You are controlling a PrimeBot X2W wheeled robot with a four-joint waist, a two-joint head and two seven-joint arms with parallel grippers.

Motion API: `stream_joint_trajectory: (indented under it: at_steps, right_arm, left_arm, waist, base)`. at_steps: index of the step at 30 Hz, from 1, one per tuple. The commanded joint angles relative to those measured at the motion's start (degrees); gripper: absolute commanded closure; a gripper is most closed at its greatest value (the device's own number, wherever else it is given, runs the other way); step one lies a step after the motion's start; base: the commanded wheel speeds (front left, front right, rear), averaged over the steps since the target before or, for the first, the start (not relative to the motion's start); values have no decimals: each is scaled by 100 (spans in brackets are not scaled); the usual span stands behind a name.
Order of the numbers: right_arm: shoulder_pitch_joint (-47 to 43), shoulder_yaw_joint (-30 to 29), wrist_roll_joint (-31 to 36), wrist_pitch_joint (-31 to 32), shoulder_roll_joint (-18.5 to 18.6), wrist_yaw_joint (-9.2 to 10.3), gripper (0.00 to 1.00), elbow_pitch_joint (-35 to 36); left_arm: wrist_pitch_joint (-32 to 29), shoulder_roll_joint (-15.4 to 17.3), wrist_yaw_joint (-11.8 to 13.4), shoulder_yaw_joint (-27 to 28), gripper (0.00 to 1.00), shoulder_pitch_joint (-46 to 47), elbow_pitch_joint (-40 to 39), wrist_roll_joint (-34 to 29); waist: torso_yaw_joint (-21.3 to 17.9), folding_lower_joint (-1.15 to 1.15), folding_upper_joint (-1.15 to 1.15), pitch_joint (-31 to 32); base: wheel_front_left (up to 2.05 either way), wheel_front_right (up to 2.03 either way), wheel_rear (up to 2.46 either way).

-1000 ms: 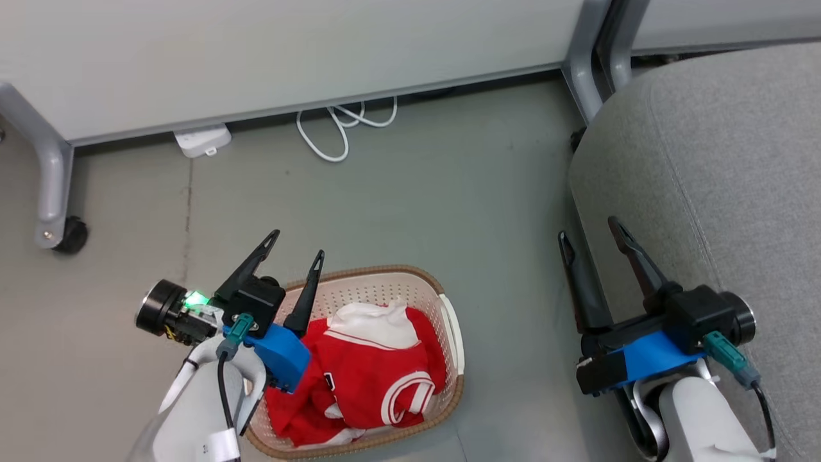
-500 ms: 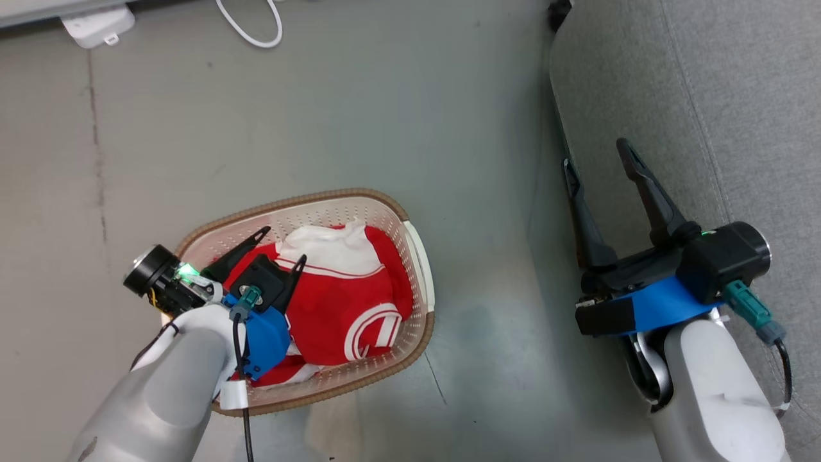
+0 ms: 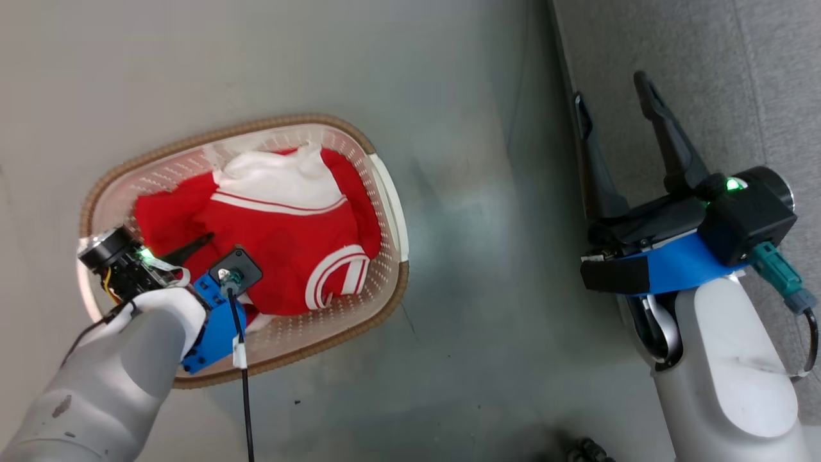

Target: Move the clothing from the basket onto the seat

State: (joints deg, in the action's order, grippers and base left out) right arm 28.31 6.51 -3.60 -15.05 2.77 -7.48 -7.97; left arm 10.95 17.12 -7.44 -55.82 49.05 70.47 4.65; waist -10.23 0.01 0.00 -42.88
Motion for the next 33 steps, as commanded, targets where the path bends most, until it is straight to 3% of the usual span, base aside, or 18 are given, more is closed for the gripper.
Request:
stream_joint_trajectory:
  at_steps: [1,13,28,29,30,31,33]
  right_arm:
    - [112,-18,-15,-20,20,-2,0,37]
    - [414,-34,3,-20,20,-2,0,234]
    - [591,-59,-117,-20,20,-2,0,327]
    - [584,-71,-115,-20,20,-2,0,323]
    - [582,-84,-109,-20,19,-2,0,318]
    - [581,-98,-98,-20,20,-2,0,306]
    - [573,-111,-85,-20,20,-2,0,281]
  left_arm:
    - [-79,34,-3,-93,0,149,39,39]
    - [-1271,342,-3,-1277,0,809,270,383]
    - [-2056,519,-3,-1668,0,1299,320,688]
    - [-2110,492,-3,-1677,49,1315,322,700]
    - [-2162,456,-3,-1687,89,1335,324,723]
    - [-2209,418,-3,-1696,100,1360,324,740]
    - [-2298,324,-3,-1714,100,1390,324,724]
  waist:
    - [-87,-1,0,-255]
    - [-236,-1,0,-1073]
    - [-459,-1,0,-1584]
    - [-456,-1,0,-1593]
    - [-447,-1,0,-1594]
    - [-435,-1,0,-1588]
    - [-417,-1,0,-1569]
  base:
    - [0,0,0]
    - [0,0,0]
    - [0,0,0]
    - [0,0,0]
    - [0,0,0]
    - [0,0,0]
    - [0,0,0]
